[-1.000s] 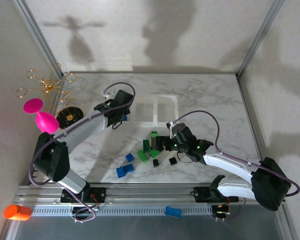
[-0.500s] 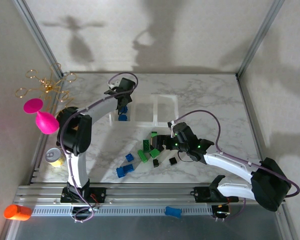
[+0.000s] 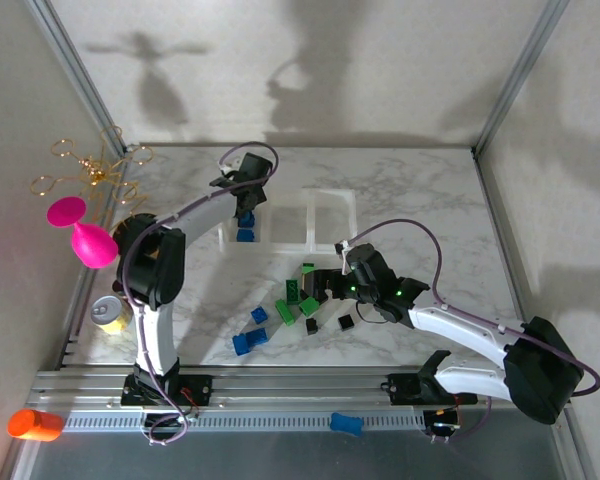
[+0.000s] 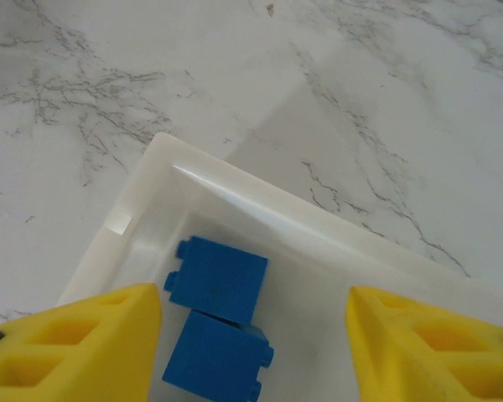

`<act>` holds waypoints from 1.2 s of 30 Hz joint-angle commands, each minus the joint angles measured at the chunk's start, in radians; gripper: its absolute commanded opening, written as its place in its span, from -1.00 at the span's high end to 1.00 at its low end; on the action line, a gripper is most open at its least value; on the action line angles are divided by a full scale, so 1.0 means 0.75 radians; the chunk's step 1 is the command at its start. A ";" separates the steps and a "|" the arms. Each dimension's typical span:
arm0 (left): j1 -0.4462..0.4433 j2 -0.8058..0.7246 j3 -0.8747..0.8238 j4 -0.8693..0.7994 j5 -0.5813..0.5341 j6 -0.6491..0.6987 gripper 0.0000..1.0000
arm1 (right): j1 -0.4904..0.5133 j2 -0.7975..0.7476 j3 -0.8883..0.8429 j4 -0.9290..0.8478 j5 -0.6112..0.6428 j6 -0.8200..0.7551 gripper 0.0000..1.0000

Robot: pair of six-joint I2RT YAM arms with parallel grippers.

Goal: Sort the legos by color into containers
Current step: Place the lego in the container, then pick up the lego from the middle-left of the table.

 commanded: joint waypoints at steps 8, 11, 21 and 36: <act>-0.096 -0.532 -0.421 0.001 0.004 -0.055 -0.21 | 0.019 -0.009 0.041 -0.015 -0.060 -0.097 -0.98; -0.165 -0.692 -0.568 -0.022 -0.023 -0.095 -0.22 | 0.062 -0.007 0.045 -0.047 -0.058 -0.099 -0.98; -0.488 -1.002 -0.915 -0.216 -0.043 -0.357 -0.27 | 0.163 -0.025 -0.015 -0.100 -0.030 -0.062 -0.98; -0.810 -0.858 -1.072 -0.228 0.044 -0.582 -0.38 | 0.187 -0.092 -0.060 -0.149 0.080 -0.005 -0.98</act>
